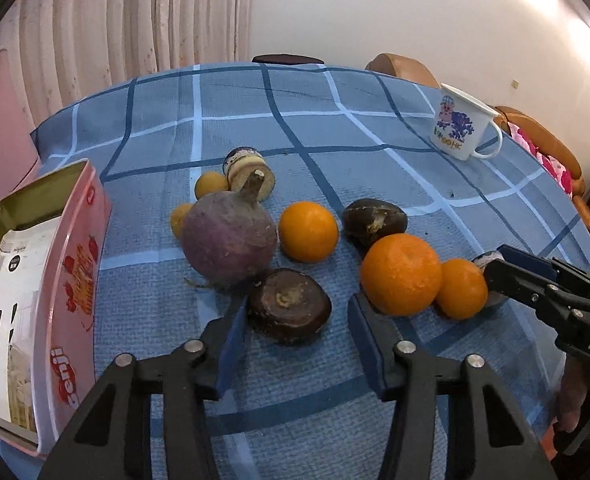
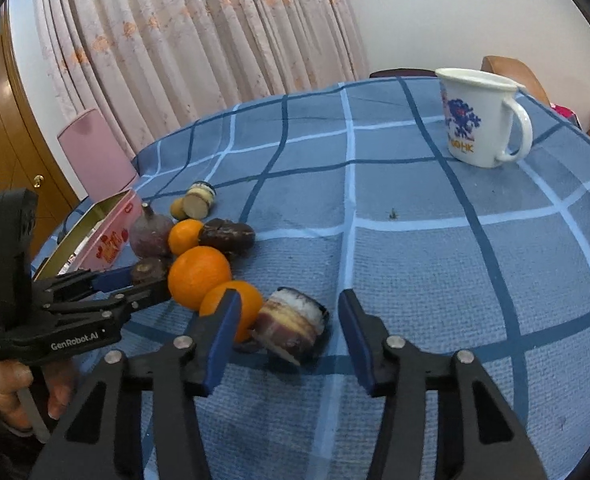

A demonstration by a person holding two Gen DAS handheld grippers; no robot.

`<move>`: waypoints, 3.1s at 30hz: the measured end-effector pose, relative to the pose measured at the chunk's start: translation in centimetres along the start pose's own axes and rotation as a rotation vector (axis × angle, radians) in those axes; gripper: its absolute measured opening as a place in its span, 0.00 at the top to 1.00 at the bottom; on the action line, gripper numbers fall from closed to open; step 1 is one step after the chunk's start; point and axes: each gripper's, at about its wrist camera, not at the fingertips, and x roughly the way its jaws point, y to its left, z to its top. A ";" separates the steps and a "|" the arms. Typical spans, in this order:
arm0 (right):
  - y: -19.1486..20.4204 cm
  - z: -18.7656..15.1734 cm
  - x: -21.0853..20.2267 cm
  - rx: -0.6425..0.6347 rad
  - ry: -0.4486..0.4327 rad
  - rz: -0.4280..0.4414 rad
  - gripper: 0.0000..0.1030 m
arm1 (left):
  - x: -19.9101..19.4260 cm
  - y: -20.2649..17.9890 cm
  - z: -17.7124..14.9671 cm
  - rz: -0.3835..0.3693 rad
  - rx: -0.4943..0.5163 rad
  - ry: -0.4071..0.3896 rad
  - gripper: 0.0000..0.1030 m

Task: Organize fruits
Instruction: 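Grasp the dark brown round fruit with the left gripper while the right grasps the layered cylindrical cake, then carry both items into the tin box and open both grippers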

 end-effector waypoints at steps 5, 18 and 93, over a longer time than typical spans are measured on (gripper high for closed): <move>0.8 0.6 0.5 -0.021 0.025 0.005 0.53 | 0.3 -0.1 0.2 -0.009 0.005 0.011 0.59; 2.3 0.9 -1.0 -0.122 -0.019 0.004 0.37 | -1.1 0.4 -0.3 -0.014 0.019 -0.055 0.59; 27.2 4.8 12.4 -0.530 -0.016 0.196 0.55 | -7.2 20.1 -1.4 0.274 -0.244 -0.184 0.59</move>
